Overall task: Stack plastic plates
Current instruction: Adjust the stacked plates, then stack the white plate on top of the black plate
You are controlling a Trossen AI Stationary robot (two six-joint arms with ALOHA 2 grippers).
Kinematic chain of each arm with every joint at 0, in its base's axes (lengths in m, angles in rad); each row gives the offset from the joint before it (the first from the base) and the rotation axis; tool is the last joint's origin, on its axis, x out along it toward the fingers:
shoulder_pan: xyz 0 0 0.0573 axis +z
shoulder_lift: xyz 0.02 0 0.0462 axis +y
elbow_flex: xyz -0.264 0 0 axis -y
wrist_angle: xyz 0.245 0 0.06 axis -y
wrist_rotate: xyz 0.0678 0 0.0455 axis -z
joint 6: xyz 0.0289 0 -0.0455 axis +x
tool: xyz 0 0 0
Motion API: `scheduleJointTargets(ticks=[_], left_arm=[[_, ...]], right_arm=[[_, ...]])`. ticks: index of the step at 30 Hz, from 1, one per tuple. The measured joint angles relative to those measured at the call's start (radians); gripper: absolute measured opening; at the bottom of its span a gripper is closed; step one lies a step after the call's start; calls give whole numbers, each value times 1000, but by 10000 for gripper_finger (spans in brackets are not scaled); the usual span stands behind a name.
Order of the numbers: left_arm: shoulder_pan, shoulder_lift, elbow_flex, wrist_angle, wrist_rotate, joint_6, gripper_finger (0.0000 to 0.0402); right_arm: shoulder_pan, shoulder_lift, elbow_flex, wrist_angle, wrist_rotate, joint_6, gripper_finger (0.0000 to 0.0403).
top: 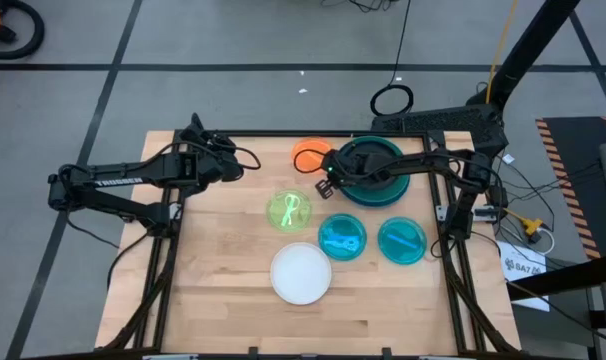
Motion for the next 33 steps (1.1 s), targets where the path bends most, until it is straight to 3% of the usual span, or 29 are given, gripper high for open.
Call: scheduleJointTargets(ticks=[5, 16, 23, 33], left_arm=[[0, 0, 0, 0, 0, -2, 209], [0, 0, 0, -3, 26, -2, 209], [0, 0, 0, -10, 31, -2, 209], [-1, 0, 0, -30, 75, -21, 209]], right_arm=[[24, -11, 21, -15, -17, -13, 0], [130, -18, 148, -94, -290, -107, 0], [228, -18, 166, -87, -293, -198, 0], [355, -10, 166, -42, -277, -120, 0]])
